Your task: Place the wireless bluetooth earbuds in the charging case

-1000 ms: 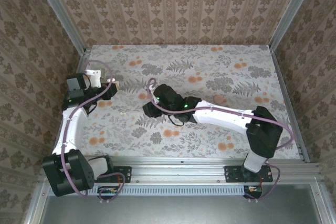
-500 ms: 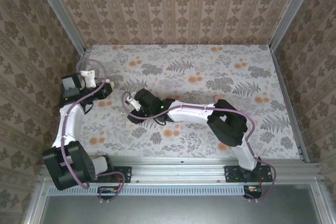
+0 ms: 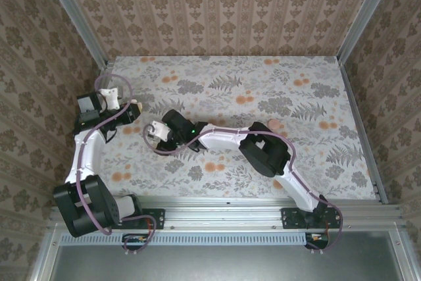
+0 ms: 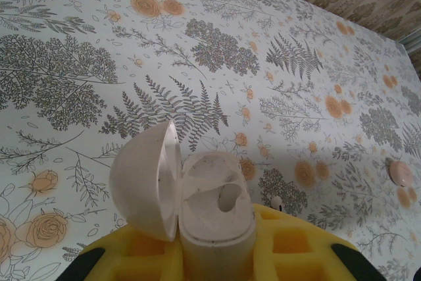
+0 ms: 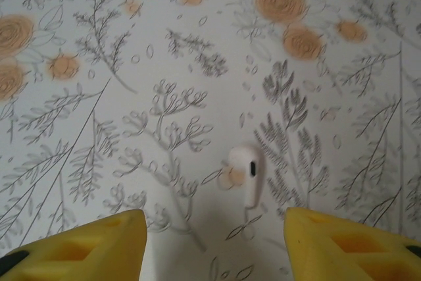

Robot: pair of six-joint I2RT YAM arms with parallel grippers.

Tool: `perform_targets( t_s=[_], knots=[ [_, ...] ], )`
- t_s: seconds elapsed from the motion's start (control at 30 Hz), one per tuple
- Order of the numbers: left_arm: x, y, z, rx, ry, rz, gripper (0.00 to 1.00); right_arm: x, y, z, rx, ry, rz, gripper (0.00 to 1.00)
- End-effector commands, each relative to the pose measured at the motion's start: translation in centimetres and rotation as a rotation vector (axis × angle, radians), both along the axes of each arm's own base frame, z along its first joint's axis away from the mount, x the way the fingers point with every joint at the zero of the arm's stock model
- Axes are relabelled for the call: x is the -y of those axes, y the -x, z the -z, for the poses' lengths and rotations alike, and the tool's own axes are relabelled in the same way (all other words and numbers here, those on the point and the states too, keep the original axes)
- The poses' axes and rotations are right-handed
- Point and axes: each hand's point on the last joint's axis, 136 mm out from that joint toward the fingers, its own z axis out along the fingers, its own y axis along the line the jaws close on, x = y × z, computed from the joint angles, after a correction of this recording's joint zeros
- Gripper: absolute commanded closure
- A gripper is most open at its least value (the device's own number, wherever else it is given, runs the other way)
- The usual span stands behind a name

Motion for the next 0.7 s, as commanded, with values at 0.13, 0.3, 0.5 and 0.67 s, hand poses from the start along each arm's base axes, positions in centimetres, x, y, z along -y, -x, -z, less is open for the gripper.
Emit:
perform_targets(
  t_s=[0.13,0.3,0.5,0.67],
  knots=[
    [-0.4,-0.7,-1.5,0.038,0.019,-0.008,0.87,-0.1,0.3,0.7,-0.041,0.061,-0.039,0.42],
    [-1.8,-1.1,-1.5,0.017,0.044,-0.074,0.87,-0.8,0.2,1.2,-0.092,0.05,-0.003,0.43],
    [-2.4,-1.1,-1.6,0.012,0.054,-0.096,0.87,-1.7,-0.5,1.3,-0.086,0.027,0.032,0.43],
    [-2.4,-1.0,-1.8,0.011,0.056,-0.098,0.87,-2.2,-0.8,1.9,-0.108,0.025,0.055,0.42]
  ],
)
